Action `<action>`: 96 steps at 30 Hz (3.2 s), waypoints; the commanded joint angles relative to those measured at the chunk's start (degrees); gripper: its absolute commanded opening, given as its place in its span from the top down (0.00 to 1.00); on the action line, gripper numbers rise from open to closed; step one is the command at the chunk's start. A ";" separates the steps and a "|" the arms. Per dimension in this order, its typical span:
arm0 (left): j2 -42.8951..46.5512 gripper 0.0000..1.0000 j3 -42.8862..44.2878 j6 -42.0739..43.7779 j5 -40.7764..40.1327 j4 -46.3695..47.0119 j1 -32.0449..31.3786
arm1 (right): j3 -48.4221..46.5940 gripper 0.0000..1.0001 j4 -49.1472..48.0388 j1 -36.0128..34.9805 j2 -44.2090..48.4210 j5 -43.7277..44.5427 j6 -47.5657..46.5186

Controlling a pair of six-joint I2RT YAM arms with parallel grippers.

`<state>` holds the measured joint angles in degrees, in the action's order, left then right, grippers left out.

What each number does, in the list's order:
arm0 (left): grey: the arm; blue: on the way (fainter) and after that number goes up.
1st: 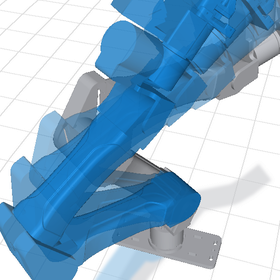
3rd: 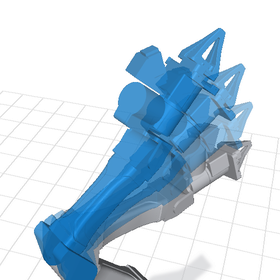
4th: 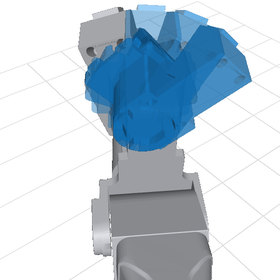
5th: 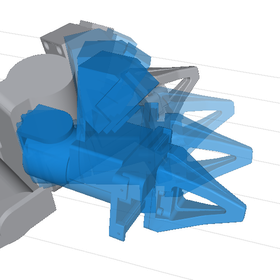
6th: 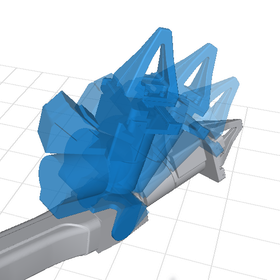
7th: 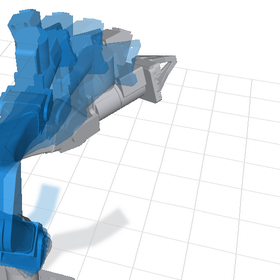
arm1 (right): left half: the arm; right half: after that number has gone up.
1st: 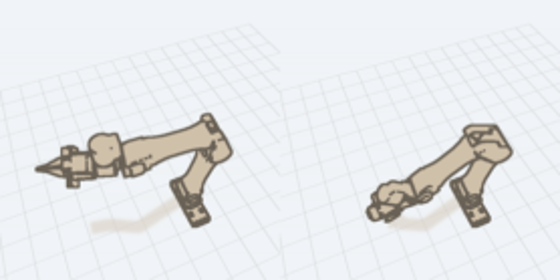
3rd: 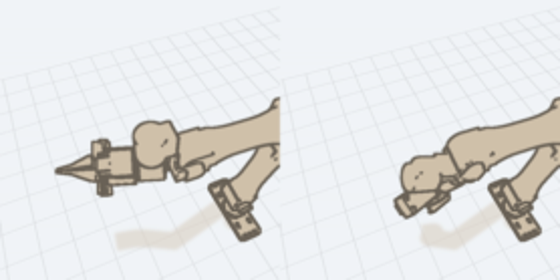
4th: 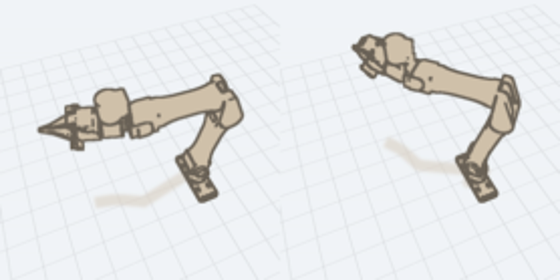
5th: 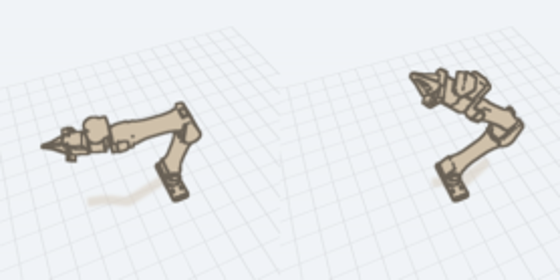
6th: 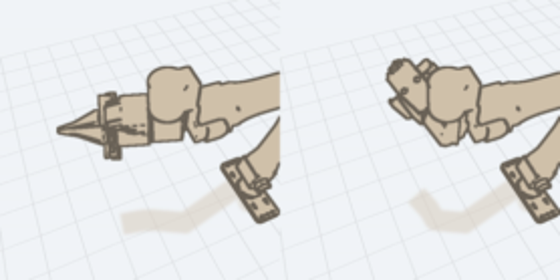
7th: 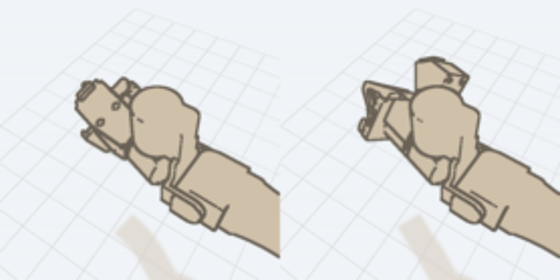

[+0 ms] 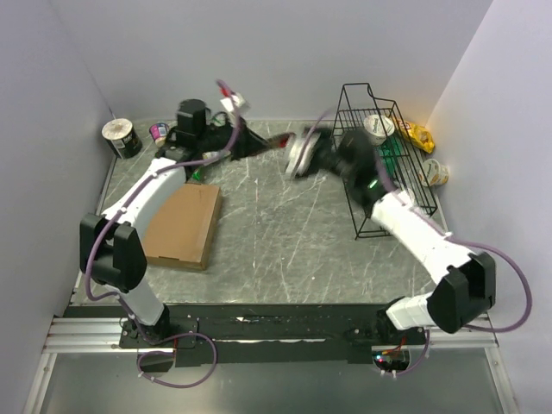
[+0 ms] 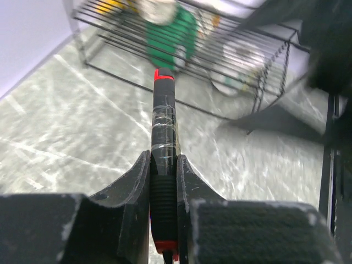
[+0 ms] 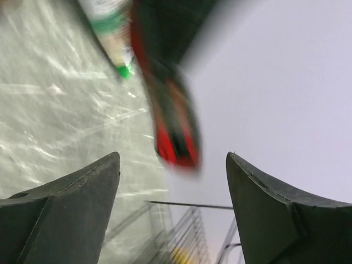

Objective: Unpack the express box

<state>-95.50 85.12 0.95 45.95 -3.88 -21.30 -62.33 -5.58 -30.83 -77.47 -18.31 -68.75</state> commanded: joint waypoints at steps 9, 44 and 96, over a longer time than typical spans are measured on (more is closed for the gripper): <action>4.10 0.99 0.40 -27.79 19.94 28.79 7.06 | -42.21 0.22 18.65 23.54 -17.80 -57.53 87.12; -5.40 0.77 9.71 -33.15 24.10 27.83 6.53 | -50.07 1.00 18.84 15.62 -26.24 -55.45 82.69; -10.93 0.47 24.47 36.14 17.77 -34.88 2.67 | -62.92 1.00 55.86 5.52 -22.99 -28.54 29.55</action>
<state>-105.34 105.14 33.89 61.58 -37.93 -17.98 -121.89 52.86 -24.84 -100.71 -46.11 -38.65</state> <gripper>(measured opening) 0.579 0.279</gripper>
